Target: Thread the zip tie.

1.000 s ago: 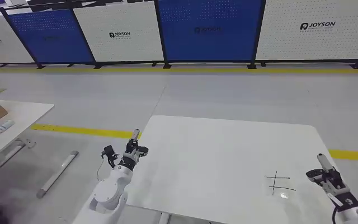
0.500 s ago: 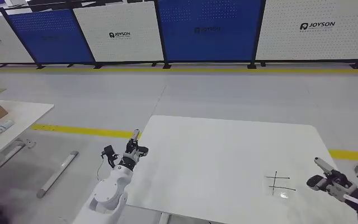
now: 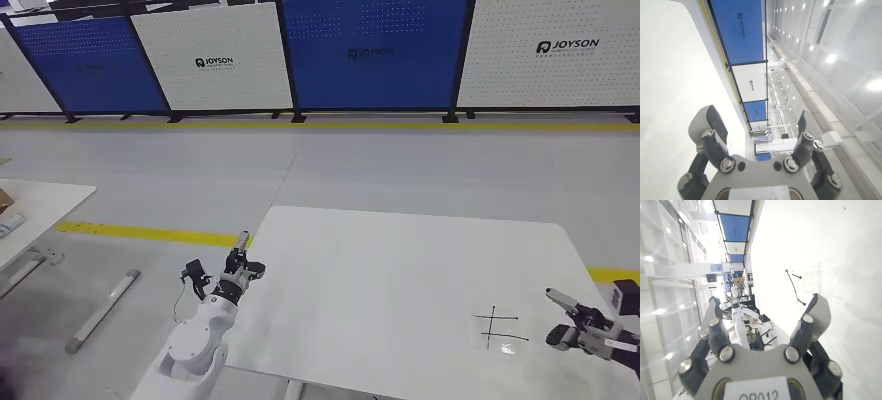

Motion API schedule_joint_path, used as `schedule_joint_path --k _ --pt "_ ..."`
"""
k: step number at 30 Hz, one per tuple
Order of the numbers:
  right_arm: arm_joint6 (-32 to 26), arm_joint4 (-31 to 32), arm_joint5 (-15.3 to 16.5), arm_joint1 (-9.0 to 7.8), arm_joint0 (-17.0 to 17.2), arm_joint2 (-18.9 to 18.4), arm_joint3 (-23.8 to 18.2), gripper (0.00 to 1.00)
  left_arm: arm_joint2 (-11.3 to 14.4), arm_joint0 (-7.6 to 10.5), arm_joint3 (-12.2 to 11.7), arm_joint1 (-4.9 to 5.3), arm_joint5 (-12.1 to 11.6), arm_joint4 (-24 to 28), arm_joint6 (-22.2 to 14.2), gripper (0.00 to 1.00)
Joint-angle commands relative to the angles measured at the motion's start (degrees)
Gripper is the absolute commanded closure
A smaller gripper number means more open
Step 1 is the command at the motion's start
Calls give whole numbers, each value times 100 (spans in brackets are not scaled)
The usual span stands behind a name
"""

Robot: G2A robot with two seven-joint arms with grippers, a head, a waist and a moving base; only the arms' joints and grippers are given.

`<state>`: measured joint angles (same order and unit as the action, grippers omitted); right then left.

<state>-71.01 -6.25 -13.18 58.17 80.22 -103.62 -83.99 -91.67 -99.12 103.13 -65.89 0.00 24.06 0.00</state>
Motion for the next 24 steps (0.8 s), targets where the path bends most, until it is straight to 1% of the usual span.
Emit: schedule_joint_path --k 1,6,7,8,9,11,14,17,20,22,24 --pt "-1 1 0 0 0 0 0 0 0 0 0 0 0 0 0 0" --pt "-1 1 0 0 0 0 0 0 0 0 0 0 0 0 0 0" --pt "-1 33 59 -4 5 2 -30 0 0 0 0 0 0 0 0 0" --pt "-208 4 258 -24 70 -25 -3 0 0 0 0 0 0 0 0 0" --pt "-373 -4 385 -48 82 -78 54 0 0 0 0 0 0 0 0 0" --pt "-524 -19 514 -95 62 -211 201 0 0 0 0 0 0 0 0 0" --pt "-863 14 652 -157 -22 -237 414 0 0 0 0 0 0 0 0 0" --pt "-863 106 758 -255 -122 3 598 0 0 0 0 0 0 0 0 0" --pt "-863 247 933 -394 -263 440 698 0 0 0 0 0 0 0 0 0" --pt "-863 205 1006 -490 -435 706 841 0 0 0 0 0 0 0 0 0" --pt "-863 77 1111 -561 -539 849 946 0 0 0 0 0 0 0 0 0"
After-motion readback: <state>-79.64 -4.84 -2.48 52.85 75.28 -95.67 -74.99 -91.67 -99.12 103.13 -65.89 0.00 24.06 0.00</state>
